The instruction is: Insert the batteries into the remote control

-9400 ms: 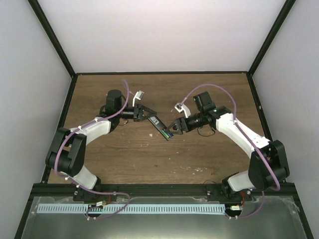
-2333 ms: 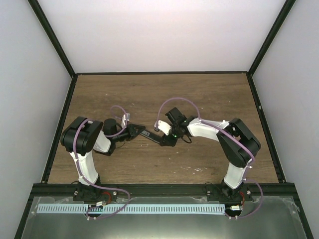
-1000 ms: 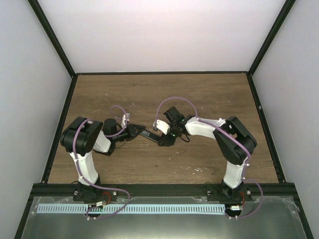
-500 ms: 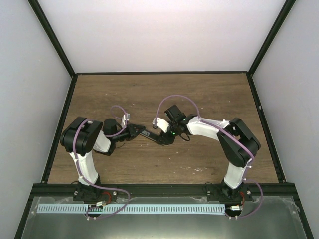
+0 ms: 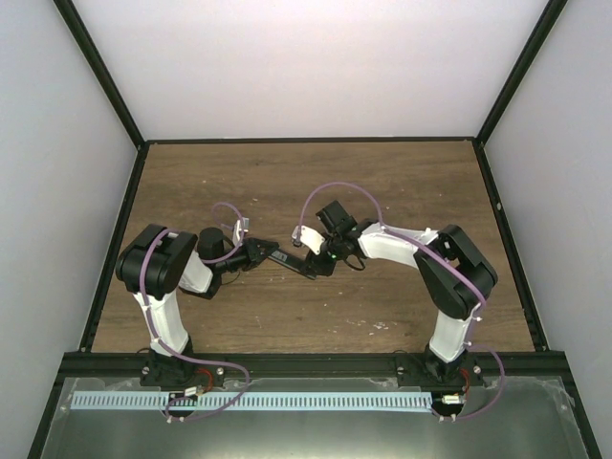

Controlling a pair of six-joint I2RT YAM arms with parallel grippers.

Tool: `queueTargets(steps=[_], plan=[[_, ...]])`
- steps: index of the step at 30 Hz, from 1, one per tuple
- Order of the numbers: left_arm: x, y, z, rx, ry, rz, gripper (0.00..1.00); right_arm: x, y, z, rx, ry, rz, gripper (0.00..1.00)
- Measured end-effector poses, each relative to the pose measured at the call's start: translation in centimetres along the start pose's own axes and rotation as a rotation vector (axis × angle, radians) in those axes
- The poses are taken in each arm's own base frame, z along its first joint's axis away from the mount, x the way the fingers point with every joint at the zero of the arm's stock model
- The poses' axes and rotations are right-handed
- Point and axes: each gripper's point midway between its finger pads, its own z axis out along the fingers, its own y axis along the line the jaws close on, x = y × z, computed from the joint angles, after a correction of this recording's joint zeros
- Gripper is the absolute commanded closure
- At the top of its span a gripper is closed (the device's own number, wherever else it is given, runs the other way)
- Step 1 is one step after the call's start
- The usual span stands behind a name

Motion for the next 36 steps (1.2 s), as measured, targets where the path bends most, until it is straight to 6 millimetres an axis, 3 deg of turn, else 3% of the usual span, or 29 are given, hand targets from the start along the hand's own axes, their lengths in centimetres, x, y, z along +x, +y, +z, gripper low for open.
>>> queueTargets(steps=[10, 36], plan=[[0.0, 0.1, 0.0, -0.004, 0.003, -0.003, 1.00, 0.4, -0.2, 1.0, -0.029, 0.006, 0.019, 0.75], [-0.3, 0.6, -0.3, -0.028, -0.006, -0.003, 1.00, -0.6, -0.6, 1.9, -0.078, -0.011, 0.059, 0.76]])
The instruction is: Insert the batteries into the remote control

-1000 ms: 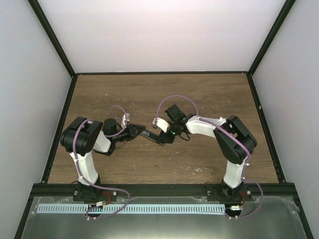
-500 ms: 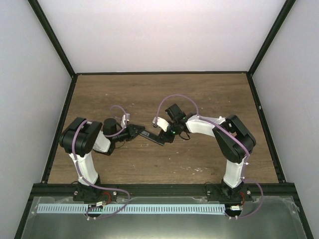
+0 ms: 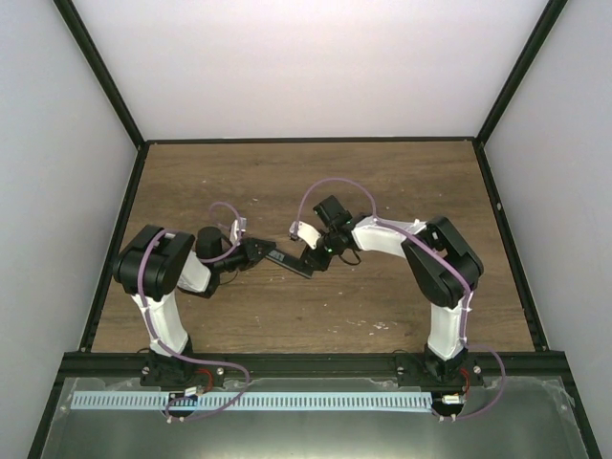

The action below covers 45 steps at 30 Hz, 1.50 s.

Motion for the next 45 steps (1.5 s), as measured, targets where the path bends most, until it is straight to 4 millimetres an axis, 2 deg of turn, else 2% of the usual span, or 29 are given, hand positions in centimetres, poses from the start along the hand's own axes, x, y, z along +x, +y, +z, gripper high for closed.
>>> queueTargets(steps=[13, 22, 26, 30, 32, 35, 40, 45], plan=[[-0.2, 0.2, -0.1, -0.009, -0.009, -0.004, 1.00, -2.0, -0.1, 0.9, -0.028, -0.024, 0.003, 0.76], [0.1, -0.5, 0.1, 0.020, 0.007, 0.016, 1.00, -3.5, 0.0, 0.0, 0.024, -0.053, -0.019, 0.57], [0.3, -1.2, 0.5, 0.043, 0.038, 0.040, 1.00, -6.0, 0.6, -3.2, 0.073, -0.123, -0.057, 0.51], [0.2, -1.7, 0.9, 0.062, 0.069, 0.061, 1.00, -9.1, 1.3, -8.3, 0.132, -0.238, -0.096, 0.46], [0.2, -2.1, 1.1, 0.075, 0.084, 0.067, 1.00, -9.8, 1.5, -10.7, 0.151, -0.284, -0.102, 0.44], [0.5, -3.3, 1.5, 0.113, 0.129, 0.083, 1.00, -8.7, 1.3, -12.4, 0.159, -0.300, -0.068, 0.41], [1.6, -7.3, 2.3, 0.236, 0.240, 0.148, 1.00, -4.7, 2.2, -12.6, 0.125, -0.253, 0.005, 0.37], [3.3, -11.0, 2.1, 0.357, 0.349, 0.175, 1.00, -3.9, 3.6, -13.1, 0.078, -0.246, 0.026, 0.37]])
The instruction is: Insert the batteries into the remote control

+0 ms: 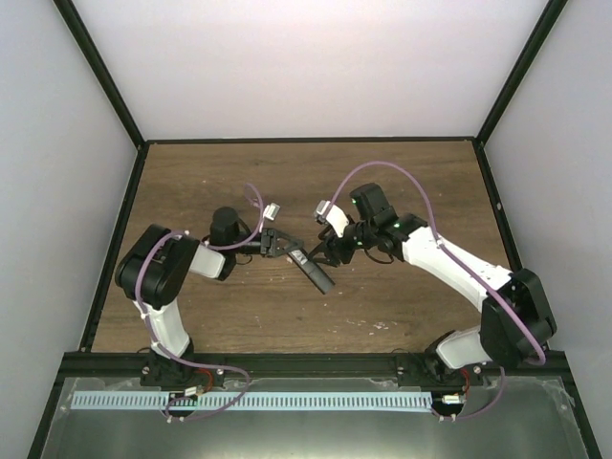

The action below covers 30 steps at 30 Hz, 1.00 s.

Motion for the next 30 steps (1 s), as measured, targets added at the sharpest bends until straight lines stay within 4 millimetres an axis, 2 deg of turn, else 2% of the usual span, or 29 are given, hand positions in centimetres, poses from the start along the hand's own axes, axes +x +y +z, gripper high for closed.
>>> queueTargets(steps=[7, 14, 18, 25, 30], plan=[[0.7, -3.0, 0.2, 0.100, 0.059, 0.000, 1.00, 0.6, 1.4, -0.5, -0.068, 0.004, 0.056, 0.37], [0.9, -5.1, -0.3, 0.132, 0.067, 0.043, 1.00, 2.0, 2.7, -0.3, -0.145, 0.058, 0.152, 0.42], [0.8, -5.6, -0.4, 0.129, 0.067, 0.075, 1.00, 2.8, 3.6, 0.0, -0.207, 0.088, 0.207, 0.49], [1.0, -5.7, -0.5, 0.090, 0.080, 0.125, 1.00, 3.2, 5.3, 0.2, -0.325, 0.103, 0.249, 0.65], [0.7, -6.4, -0.5, 0.068, 0.091, 0.177, 1.00, 3.4, 6.1, 0.3, -0.398, 0.115, 0.272, 0.74]])
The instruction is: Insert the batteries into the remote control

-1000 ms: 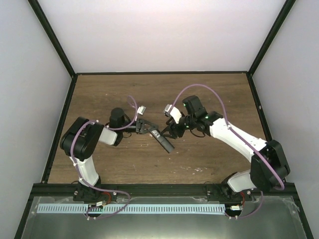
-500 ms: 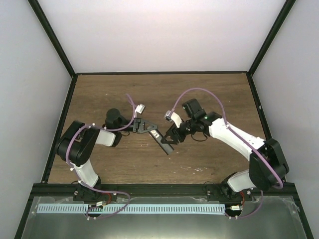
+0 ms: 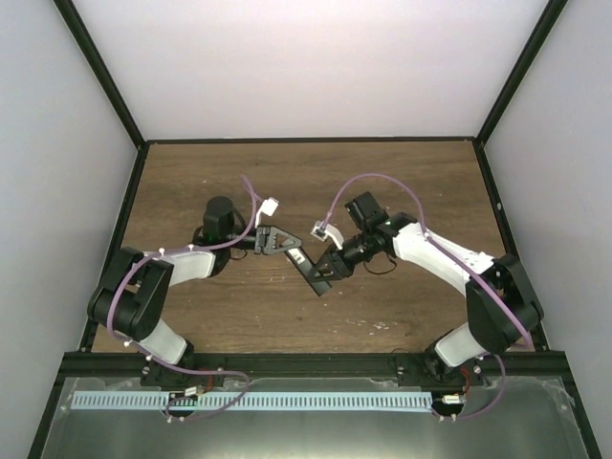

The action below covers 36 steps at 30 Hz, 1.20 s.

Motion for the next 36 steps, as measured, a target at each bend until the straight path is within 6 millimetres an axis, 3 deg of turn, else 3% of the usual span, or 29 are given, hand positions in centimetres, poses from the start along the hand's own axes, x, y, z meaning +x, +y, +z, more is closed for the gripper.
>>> queueTargets(steps=[7, 13, 15, 19, 21, 26, 29, 32, 36], plan=[[0.3, 0.0, 0.1, -0.005, 0.025, 0.009, 1.00, 0.3, -0.2, 0.4, -0.022, 0.016, 0.020, 0.92], [0.3, -0.8, 0.0, 0.005, 0.031, 0.061, 0.98, 0.1, 0.0, 0.4, -0.036, 0.014, 0.024, 0.99], [0.3, -0.9, 0.0, 0.005, 0.031, 0.068, 0.87, 0.1, 0.1, 0.4, -0.039, 0.014, 0.022, 0.99], [0.2, -0.9, 0.0, -0.002, 0.027, 0.074, 0.43, 0.1, 0.1, 0.4, -0.037, 0.013, 0.019, 0.99], [0.2, -0.6, 0.0, -0.017, 0.021, 0.067, 0.32, 0.0, 0.0, 0.4, -0.030, 0.011, 0.011, 0.99], [-0.1, 0.2, -0.3, -0.067, -0.007, 0.046, 0.15, -0.2, -0.8, 0.0, 0.047, 0.008, -0.003, 0.99], [-1.0, 0.7, -1.2, -0.112, -0.052, 0.045, 0.11, -0.4, -1.8, -0.6, 0.137, 0.002, -0.008, 0.99], [-2.4, 1.9, -3.9, -0.218, -0.156, 0.036, 0.10, -0.3, -3.8, -1.2, 0.271, 0.012, 0.013, 0.99], [-4.0, 3.3, -7.7, -0.437, -0.293, 0.035, 0.10, 1.3, -8.2, -3.0, 0.544, 0.076, 0.105, 0.99]])
